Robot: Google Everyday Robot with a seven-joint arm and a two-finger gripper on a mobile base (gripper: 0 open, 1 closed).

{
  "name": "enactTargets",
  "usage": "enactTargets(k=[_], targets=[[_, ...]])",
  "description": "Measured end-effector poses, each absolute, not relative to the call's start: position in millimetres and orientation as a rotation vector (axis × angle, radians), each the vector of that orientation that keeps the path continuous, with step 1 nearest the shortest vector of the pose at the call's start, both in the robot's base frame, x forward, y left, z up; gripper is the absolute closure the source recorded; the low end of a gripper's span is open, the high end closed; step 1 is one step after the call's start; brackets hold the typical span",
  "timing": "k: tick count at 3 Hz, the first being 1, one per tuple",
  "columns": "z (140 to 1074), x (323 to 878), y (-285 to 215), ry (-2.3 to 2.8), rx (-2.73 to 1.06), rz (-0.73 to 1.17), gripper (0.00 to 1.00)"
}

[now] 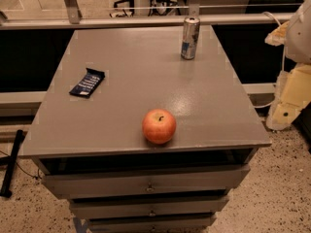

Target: Move apple near rxbar blueberry

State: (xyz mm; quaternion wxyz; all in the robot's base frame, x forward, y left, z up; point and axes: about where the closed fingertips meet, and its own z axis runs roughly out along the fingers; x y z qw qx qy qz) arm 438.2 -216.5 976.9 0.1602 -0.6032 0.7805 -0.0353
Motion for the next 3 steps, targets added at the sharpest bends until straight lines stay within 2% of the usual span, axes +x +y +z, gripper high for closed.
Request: enactTargets(k=[1,2,3], targets=[[977.0,438.2,-216.4,2.230,-1.723,-0.101,0.00],[968.2,435.8,-206.7,2.218,-1.683,-0.016,0.00],[944.5,429.8,-168.1,2.157,-1.621,0.199,0.00]])
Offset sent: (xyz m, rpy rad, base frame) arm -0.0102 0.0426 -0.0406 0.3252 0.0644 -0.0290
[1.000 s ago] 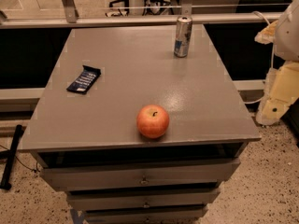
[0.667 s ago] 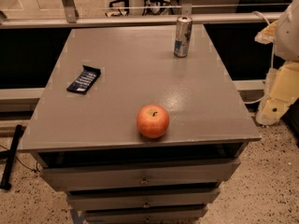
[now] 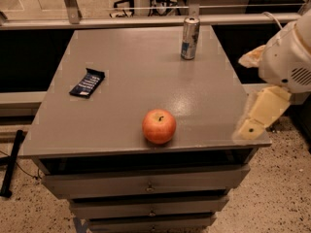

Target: Move apple near rxbar blueberry

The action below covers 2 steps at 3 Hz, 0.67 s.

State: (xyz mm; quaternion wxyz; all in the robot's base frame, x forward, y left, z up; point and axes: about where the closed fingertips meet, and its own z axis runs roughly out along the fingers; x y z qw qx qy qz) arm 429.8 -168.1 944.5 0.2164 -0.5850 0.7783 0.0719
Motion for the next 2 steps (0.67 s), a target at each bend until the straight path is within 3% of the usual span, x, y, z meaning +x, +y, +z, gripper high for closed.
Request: enactTargets(k=[2], targets=[[904.9,422.0,-72.7,1.965,-1.578,0.538,0.00]])
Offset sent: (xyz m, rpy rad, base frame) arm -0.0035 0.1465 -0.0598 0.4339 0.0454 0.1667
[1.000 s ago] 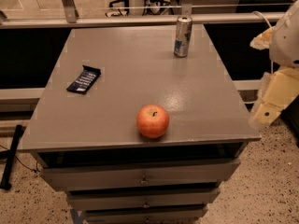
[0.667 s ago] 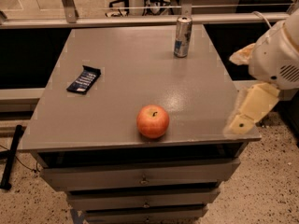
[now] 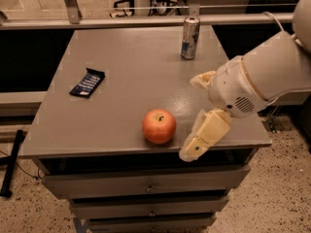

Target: Move apple near rxbar blueberry

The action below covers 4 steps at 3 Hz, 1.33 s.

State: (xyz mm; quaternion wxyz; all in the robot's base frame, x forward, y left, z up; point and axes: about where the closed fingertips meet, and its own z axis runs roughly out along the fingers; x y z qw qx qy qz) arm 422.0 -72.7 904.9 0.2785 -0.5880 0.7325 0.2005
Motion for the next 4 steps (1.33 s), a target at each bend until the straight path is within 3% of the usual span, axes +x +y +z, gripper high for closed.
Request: enactTargets(k=[2,4], targets=[[875.5,434.0,-24.5,1.817,-1.563,0.623,0.00],[850.8,452.0,-17.4,1.779,-1.535,0.631,0.00]])
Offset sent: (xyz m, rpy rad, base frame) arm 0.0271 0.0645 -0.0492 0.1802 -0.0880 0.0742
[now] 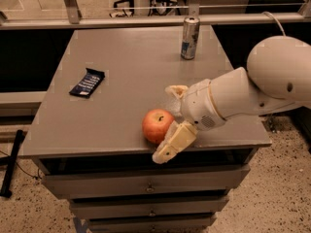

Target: Move apple near rxbar blueberry

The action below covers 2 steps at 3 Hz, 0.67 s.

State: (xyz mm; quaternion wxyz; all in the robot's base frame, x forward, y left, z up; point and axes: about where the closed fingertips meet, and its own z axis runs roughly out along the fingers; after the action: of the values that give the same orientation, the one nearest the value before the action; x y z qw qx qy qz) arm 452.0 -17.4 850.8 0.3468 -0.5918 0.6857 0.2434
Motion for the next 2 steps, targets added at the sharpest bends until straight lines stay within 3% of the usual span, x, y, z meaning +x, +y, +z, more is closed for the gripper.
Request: enactTargets(k=[2], targets=[[839.6,452.5,-15.4,1.799,-1.515,0.662,0.40]])
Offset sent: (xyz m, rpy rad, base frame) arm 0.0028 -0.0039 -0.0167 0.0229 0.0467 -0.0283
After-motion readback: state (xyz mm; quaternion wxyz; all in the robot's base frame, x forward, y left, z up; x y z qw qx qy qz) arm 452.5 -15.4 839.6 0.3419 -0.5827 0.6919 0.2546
